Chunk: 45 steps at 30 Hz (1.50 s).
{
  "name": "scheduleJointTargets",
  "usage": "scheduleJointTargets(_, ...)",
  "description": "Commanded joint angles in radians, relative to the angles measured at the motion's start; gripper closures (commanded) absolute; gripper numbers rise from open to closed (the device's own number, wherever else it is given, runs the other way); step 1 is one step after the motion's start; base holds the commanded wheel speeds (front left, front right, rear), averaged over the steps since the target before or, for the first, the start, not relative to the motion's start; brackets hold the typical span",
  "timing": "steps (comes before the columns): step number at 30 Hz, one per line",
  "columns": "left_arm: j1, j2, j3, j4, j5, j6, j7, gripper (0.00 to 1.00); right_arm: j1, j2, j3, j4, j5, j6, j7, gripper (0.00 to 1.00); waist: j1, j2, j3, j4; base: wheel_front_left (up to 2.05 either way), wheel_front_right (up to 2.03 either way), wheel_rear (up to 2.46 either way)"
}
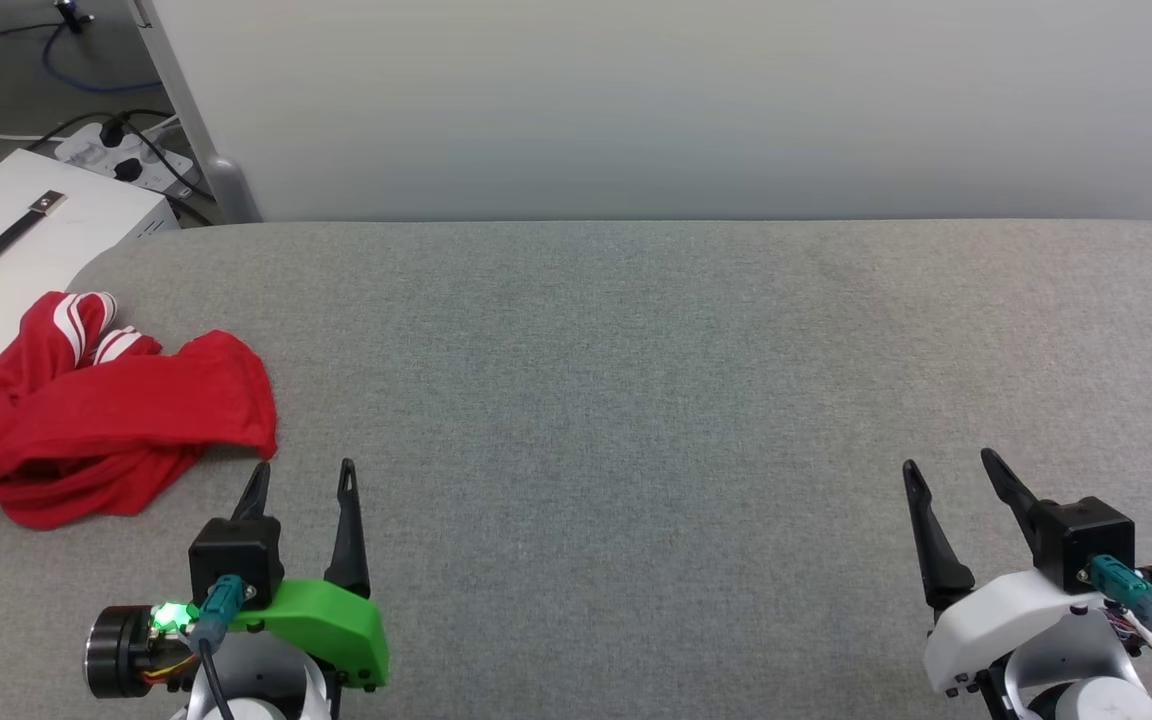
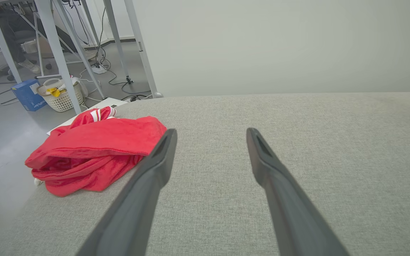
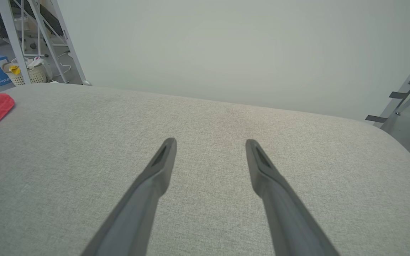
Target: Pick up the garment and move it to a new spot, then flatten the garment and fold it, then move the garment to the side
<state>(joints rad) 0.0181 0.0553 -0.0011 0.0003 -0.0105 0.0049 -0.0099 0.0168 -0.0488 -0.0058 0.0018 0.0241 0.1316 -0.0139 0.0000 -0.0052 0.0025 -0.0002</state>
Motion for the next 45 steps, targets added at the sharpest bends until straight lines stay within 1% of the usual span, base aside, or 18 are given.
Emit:
scheduleJointTargets(1, -0.002, 0.0, -0.003, -0.005, -0.006, 0.007, -0.012, 0.0, -0.005, 0.0, -0.005, -0.011, 0.009, 0.0, -0.011, 0.0, 0.0, 0.0004, 0.0, 0.0, 0.0, 0.0, 0.0)
scheduleJointTargets(19, -0.004, -0.001, -0.011, -0.02, -0.021, 0.016, -0.049, 0.0, -0.004, 0.0, -0.009, -0.05, 0.06, 0.0, -0.048, 0.0, 0.0, 0.0012, 0.006, -0.001, 0.0, 0.0, 0.0)
scheduleJointTargets(45, 0.005, -0.002, -0.025, -0.008, -0.043, 0.02, -0.103, 0.0, 0.015, -0.001, -0.014, -0.057, 0.098, 0.0, -0.101, 0.0, 0.0, 0.0022, 0.005, -0.001, 0.0, 0.0, 0.0)
